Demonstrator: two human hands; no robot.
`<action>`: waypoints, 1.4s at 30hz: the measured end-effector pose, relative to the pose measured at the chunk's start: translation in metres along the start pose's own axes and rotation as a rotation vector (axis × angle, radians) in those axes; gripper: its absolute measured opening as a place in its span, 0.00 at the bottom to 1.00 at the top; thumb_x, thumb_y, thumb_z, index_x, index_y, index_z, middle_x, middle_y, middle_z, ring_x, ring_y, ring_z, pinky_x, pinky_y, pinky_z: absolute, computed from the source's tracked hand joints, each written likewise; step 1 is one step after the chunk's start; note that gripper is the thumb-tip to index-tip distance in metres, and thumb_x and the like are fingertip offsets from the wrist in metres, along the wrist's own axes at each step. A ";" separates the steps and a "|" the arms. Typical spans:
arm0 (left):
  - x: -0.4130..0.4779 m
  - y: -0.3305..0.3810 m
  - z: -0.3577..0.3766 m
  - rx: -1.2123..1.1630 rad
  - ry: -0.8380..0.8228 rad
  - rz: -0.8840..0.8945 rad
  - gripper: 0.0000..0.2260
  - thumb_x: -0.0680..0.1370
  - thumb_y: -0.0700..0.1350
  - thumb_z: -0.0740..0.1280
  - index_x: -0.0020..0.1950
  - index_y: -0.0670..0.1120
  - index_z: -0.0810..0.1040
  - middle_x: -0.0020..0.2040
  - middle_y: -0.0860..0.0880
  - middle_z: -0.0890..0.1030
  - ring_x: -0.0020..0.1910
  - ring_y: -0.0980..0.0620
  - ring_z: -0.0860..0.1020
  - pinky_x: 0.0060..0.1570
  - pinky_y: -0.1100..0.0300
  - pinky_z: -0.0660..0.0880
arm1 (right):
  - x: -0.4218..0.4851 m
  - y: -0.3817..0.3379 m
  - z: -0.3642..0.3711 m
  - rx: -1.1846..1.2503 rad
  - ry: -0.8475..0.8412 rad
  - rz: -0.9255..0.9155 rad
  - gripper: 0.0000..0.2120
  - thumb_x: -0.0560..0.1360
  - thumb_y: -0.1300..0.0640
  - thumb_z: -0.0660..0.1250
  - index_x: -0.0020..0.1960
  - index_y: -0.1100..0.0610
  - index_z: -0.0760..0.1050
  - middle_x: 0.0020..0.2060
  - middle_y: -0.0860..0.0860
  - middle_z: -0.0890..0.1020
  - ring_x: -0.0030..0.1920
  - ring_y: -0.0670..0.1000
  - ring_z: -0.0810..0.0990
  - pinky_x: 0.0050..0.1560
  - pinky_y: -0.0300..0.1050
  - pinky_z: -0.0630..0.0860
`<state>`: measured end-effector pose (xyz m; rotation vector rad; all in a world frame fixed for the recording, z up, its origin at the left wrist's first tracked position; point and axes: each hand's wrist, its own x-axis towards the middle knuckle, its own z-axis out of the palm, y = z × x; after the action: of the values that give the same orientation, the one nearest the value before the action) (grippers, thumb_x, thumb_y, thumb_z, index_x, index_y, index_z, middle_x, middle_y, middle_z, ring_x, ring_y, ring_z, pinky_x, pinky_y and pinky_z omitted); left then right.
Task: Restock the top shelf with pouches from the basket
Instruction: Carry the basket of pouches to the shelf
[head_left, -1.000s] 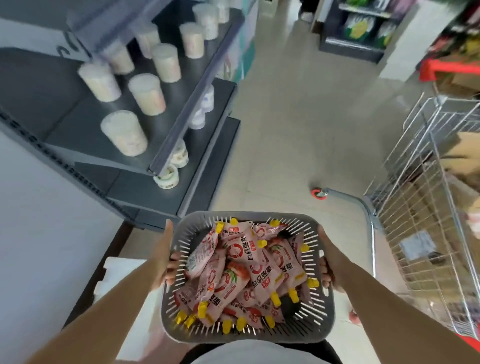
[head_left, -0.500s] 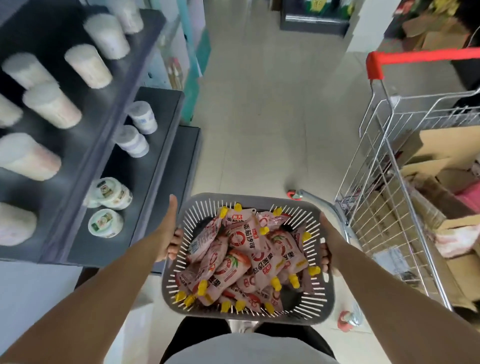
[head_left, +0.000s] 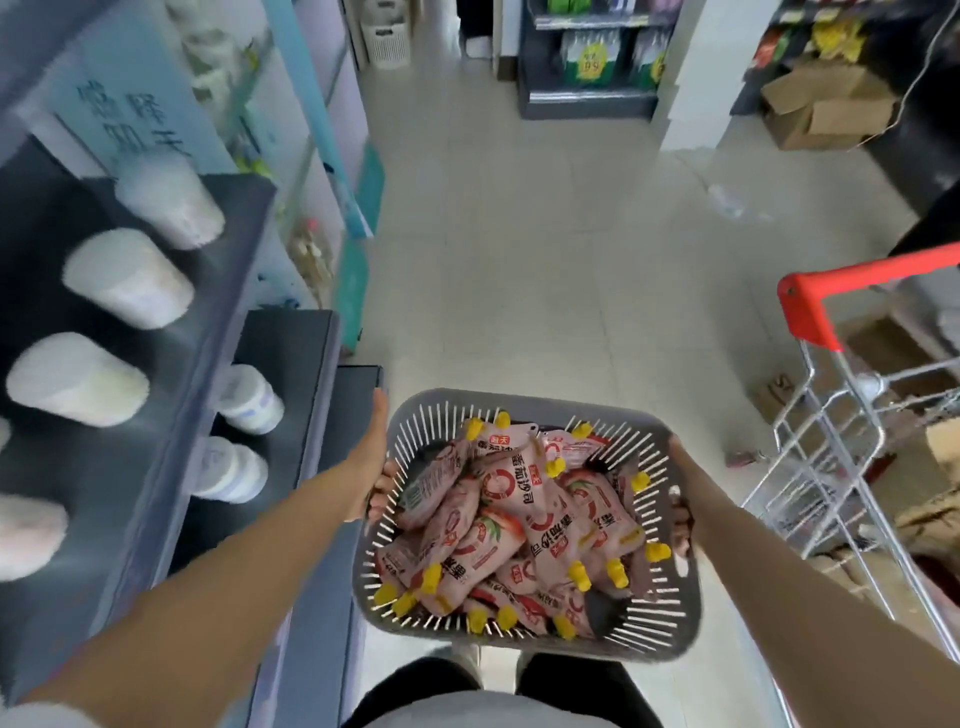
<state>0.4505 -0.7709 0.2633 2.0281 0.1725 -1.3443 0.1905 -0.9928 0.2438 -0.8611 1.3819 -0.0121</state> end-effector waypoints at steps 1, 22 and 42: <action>0.011 0.022 -0.006 0.002 0.016 0.021 0.35 0.58 0.83 0.43 0.27 0.50 0.55 0.24 0.50 0.57 0.23 0.52 0.54 0.25 0.60 0.52 | 0.010 -0.018 0.007 0.039 0.014 -0.017 0.30 0.71 0.31 0.57 0.25 0.56 0.66 0.13 0.49 0.67 0.11 0.47 0.64 0.15 0.31 0.61; 0.211 0.474 0.029 -0.015 -0.011 0.039 0.36 0.56 0.84 0.41 0.27 0.49 0.55 0.23 0.51 0.56 0.21 0.54 0.54 0.25 0.63 0.52 | 0.230 -0.443 0.018 0.121 -0.036 -0.092 0.29 0.79 0.37 0.51 0.28 0.55 0.58 0.12 0.47 0.63 0.11 0.45 0.60 0.16 0.27 0.57; 0.425 0.947 0.172 0.261 -0.297 0.101 0.37 0.53 0.84 0.39 0.29 0.49 0.56 0.23 0.50 0.57 0.21 0.53 0.54 0.24 0.64 0.53 | 0.453 -0.793 -0.081 0.270 0.286 0.093 0.30 0.72 0.30 0.59 0.28 0.54 0.57 0.15 0.49 0.59 0.14 0.47 0.55 0.20 0.29 0.57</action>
<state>0.9490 -1.6970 0.3046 1.9829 -0.2477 -1.6510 0.5996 -1.8118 0.2910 -0.5830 1.6426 -0.2533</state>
